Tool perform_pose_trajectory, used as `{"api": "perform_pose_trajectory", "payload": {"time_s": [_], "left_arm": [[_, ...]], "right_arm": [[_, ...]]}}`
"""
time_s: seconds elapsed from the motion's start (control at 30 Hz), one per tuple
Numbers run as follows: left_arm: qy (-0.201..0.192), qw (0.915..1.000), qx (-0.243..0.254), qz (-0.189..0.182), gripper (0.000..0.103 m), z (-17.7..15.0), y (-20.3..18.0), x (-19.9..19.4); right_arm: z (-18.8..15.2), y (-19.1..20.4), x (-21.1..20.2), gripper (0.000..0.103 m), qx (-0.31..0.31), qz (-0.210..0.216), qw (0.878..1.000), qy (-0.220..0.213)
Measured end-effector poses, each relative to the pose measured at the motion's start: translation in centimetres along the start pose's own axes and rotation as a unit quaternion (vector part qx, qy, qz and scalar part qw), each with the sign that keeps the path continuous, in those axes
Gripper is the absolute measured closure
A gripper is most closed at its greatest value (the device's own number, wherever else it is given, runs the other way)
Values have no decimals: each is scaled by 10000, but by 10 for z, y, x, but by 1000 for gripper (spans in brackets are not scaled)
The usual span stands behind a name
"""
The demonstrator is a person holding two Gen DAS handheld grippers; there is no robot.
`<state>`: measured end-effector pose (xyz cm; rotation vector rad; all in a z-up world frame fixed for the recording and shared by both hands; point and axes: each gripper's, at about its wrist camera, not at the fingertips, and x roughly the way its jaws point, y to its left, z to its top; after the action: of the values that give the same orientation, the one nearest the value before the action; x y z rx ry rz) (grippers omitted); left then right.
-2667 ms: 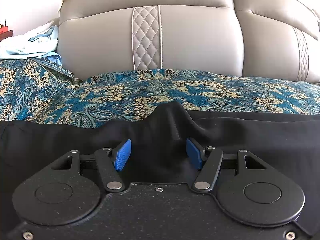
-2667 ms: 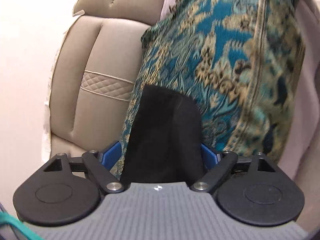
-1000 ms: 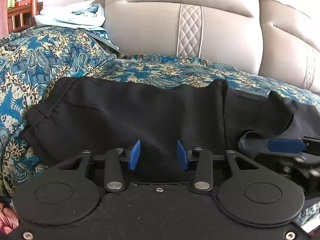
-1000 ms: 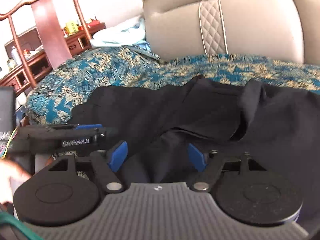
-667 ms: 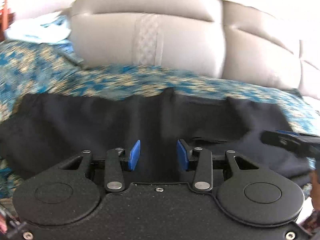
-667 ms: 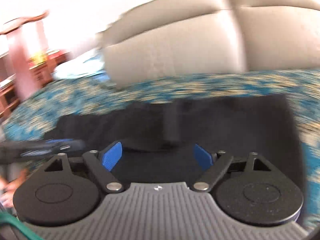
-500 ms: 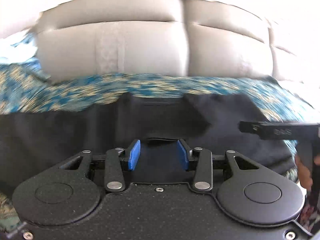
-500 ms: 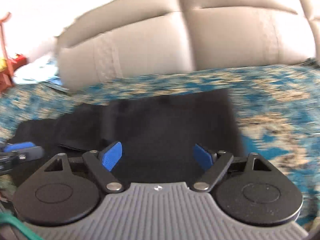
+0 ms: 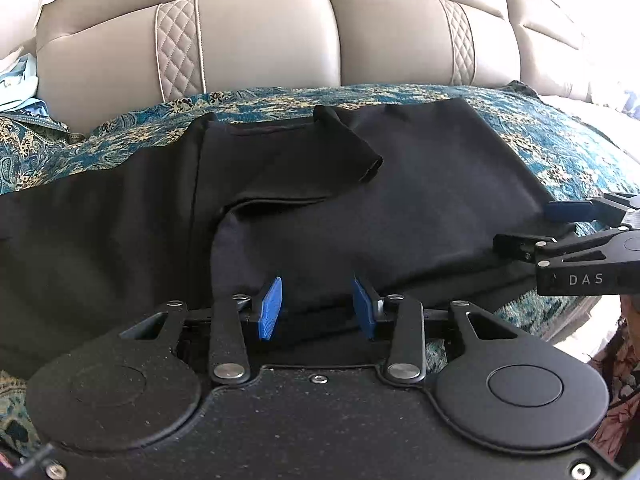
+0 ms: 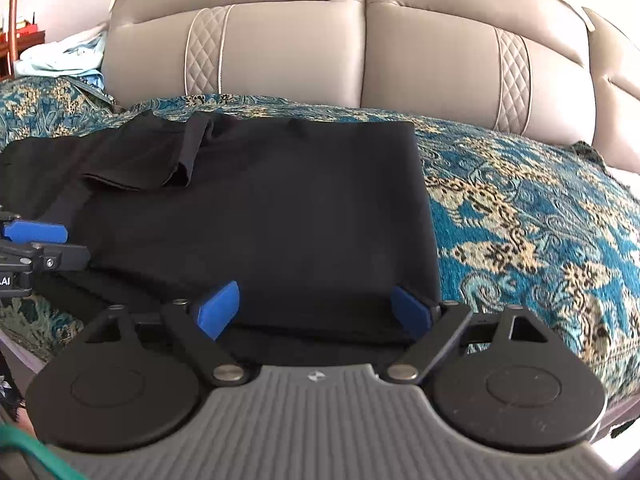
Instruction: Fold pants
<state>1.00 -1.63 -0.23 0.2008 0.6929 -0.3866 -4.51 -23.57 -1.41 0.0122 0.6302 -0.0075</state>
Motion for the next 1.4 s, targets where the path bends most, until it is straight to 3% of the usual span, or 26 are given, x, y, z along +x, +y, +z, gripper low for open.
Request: {"api": "perform_pose_trajectory", "payload": {"time_s": [0.17,0.33,0.4,0.5,0.6,0.8,0.97,1.23,1.4], "left_arm": [[-135,9997,-117,-154,65,21,-3,2],[-1,9982,33,-604,64,51,-28,40],[-85,9982,127,-576,64,58,-35,55],[-265,9983,457,-253,63,71,-40,69],[-338,9981,460,239,64,85,-27,82],[-264,9878,-302,1506,62,110,46,107],[-416,9735,-727,2127,61,121,91,89],[-761,9856,-559,1405,60,84,73,32],[-681,9910,-601,985,59,44,50,8]], "right_arm": [[1,3,1,11,-19,-11,10000,73],[1,3,2,10,-11,16,10000,72],[0,2,3,9,-18,31,10000,54],[-1,1,3,9,-7,54,10000,32],[-2,2,3,8,-2,61,10000,12],[-2,4,5,5,9,70,10000,-23],[0,6,7,3,14,105,9999,-46],[4,8,5,4,314,394,9982,-329],[7,12,5,4,330,336,9974,-537]]}}
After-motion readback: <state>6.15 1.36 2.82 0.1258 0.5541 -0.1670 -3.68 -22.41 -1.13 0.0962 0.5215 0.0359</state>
